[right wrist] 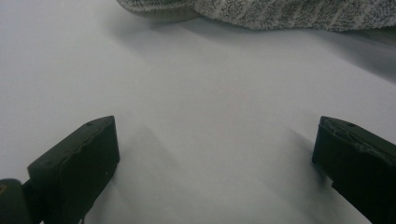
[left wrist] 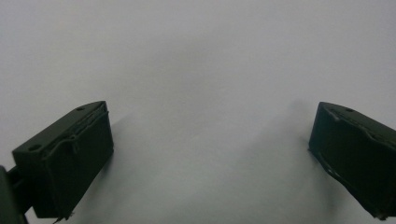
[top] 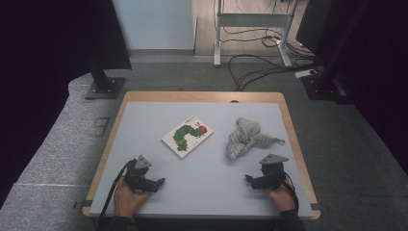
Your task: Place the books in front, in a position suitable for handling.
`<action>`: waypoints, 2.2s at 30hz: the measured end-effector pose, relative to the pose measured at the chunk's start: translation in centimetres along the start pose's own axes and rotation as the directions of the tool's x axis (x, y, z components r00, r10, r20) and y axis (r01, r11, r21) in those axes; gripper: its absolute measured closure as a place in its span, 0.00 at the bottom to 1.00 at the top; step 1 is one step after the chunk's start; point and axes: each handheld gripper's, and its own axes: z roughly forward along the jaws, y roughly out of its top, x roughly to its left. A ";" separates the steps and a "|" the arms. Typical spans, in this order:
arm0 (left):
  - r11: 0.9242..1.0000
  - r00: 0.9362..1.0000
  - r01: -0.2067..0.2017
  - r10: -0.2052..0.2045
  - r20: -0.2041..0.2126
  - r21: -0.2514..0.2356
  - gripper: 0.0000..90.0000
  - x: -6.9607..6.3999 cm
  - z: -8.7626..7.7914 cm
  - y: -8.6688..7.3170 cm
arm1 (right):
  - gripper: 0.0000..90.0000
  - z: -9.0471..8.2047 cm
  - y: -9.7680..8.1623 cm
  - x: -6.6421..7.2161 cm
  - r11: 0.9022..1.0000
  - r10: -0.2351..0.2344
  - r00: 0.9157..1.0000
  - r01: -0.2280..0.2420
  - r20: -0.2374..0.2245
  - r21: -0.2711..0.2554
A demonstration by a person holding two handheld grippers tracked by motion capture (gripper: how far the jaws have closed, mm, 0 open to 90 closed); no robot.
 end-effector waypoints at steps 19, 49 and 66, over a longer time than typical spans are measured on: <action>1.000 1.000 -0.001 0.001 -0.001 0.000 0.00 0.0 0.0 0.0 | 0.03 -0.1 0.1 -0.2 1.000 0.018 1.000 -0.018 -0.007 0.002; 1.000 1.000 -0.001 0.001 -0.001 0.000 0.00 0.0 0.0 0.0 | 0.00 -1.5 6.1 -2.6 0.998 -0.021 1.000 0.022 0.005 -0.061; 1.000 1.000 -0.001 0.001 -0.001 0.000 0.00 0.0 0.0 0.0 | 0.00 0.3 10.3 -4.4 0.999 -0.036 0.999 0.037 0.039 -0.033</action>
